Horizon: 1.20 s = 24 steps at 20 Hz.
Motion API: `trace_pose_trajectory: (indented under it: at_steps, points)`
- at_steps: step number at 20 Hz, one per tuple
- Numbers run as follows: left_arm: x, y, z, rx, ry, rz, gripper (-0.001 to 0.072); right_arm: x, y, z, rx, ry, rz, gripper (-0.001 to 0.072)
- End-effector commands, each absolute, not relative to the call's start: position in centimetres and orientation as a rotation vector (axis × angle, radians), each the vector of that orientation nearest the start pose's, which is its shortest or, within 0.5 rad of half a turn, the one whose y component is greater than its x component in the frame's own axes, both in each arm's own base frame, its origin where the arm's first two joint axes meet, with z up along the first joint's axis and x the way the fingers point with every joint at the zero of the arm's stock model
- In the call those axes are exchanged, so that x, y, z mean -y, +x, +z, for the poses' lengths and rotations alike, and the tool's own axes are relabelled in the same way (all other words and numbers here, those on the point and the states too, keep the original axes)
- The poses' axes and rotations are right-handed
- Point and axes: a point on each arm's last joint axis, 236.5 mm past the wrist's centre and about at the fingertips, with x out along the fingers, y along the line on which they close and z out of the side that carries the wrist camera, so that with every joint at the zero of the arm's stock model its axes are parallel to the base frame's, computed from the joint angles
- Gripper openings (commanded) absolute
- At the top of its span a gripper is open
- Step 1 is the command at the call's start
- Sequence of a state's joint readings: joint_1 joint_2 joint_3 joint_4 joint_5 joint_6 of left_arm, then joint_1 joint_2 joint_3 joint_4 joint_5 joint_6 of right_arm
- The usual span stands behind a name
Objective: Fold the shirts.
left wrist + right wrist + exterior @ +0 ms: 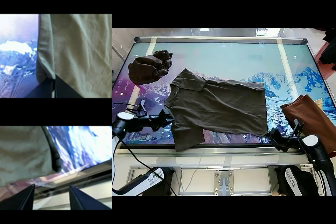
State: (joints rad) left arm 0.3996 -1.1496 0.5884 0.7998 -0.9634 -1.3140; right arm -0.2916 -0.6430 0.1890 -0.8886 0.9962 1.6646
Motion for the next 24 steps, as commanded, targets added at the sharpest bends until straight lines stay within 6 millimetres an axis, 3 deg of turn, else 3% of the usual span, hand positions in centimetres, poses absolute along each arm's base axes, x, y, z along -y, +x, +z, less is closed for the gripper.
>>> trace_pose_trajectory:
  at_steps: [1,4,9,11,12,13,15,17,18,20,22,24]
  points:
    - [1.7,30.8,-7.4,-1.227,-0.875,-0.029,0.0011,-8.1,21.4,-9.9,-1.147,1.167,-0.102,0.0500]
    - [1.7,30.8,-7.4,-1.227,-0.874,-0.029,0.0011,-6.8,22.5,-10.0,-1.075,1.176,-0.148,0.0498]
    - [1.9,31.0,-7.2,-1.216,-0.889,-0.035,0.0011,-5.4,24.0,-9.6,-0.986,1.196,-0.193,0.0308]
    - [2.0,31.2,-7.0,-1.207,-0.894,-0.044,0.0011,-5.3,24.1,-9.6,-0.983,1.194,-0.194,0.0308]
    - [2.2,31.3,-6.8,-1.200,-0.892,-0.056,0.0011,-5.3,24.1,-9.6,-0.984,1.184,-0.189,0.0217]
    - [2.3,31.5,-6.6,-1.190,-0.896,-0.067,0.0011,-5.4,24.1,-9.6,-0.982,1.166,-0.175,0.0027]
    - [2.8,32.1,-6.0,-1.158,-0.902,-0.104,0.0011,-5.6,24.5,-9.1,-0.966,1.150,-0.141,0.0028]
    - [3.1,32.9,-4.8,-1.132,-0.903,-0.146,0.0010,-6.4,25.7,-7.2,-0.916,1.139,-0.048,0.0027]
    - [3.3,33.4,-3.5,-1.119,-0.881,-0.188,0.0011,-6.8,26.6,-5.5,-0.892,1.085,0.026,0.0026]
    - [3.8,34.9,1.9,-1.050,-0.767,-0.322,0.0011,-7.5,28.5,-0.3,-0.829,0.892,0.194,0.0025]
    - [4.1,35.9,9.6,-0.919,-0.612,-0.429,0.0010,-7.5,29.7,7.0,-0.726,0.695,0.302,0.0025]
    - [4.2,35.8,18.8,-0.728,-0.412,-0.475,0.0010,-6.8,29.3,15.5,-0.578,0.482,0.326,0.0025]
